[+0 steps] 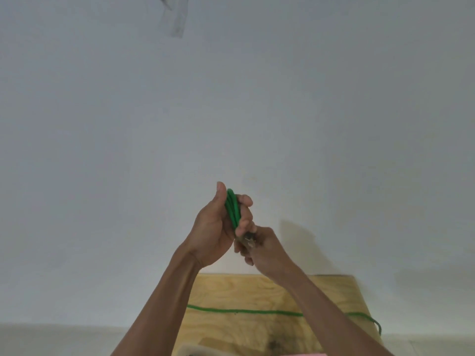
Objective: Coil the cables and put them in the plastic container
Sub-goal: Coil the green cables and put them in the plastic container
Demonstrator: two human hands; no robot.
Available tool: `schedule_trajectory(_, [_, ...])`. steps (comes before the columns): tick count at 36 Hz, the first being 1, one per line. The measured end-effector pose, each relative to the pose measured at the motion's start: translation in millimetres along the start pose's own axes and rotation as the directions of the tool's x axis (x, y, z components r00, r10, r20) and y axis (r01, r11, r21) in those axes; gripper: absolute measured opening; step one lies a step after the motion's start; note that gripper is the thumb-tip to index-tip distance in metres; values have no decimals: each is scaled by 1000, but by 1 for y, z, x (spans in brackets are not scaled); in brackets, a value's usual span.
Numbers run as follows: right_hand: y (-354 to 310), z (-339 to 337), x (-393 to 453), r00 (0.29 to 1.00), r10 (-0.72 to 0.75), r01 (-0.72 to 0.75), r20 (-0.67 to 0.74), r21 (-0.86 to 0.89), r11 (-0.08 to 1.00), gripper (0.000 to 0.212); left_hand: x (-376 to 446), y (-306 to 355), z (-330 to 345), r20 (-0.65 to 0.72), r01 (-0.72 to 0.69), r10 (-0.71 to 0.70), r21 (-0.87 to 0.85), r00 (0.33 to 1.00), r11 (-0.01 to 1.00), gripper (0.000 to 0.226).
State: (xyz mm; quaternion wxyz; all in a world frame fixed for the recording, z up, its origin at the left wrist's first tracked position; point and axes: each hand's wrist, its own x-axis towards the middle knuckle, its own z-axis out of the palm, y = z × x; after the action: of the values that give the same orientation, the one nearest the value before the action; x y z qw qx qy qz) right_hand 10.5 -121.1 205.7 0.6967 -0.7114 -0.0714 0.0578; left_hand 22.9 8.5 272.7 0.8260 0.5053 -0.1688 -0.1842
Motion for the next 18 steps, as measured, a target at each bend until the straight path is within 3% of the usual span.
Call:
schedule_trajectory(5, [-3,10,-11,999,-25,18,-30,-224,974,40,8,0,-3,-118,-32,47,129,992,991,63])
schedule_trajectory(9, [-2,10,-15,990,-62,32,-125,-227,973,34,11,2,-5,-156,-66,101,217,983,974,65])
schedule_trajectory(13, [-7,9,-25,993,-60,23,-98,-337,941,26,11,5,-14,-201,-88,171,365,965,927,54])
schedule_trajectory(16, [-24,3,-29,991,-122,69,-55,-568,820,19,7,3,-20,-217,-36,209,608,954,793,37])
schedule_trajectory(18, [-43,-4,-28,987,-155,125,36,-776,618,21,3,-2,-23,-202,4,196,707,959,707,36])
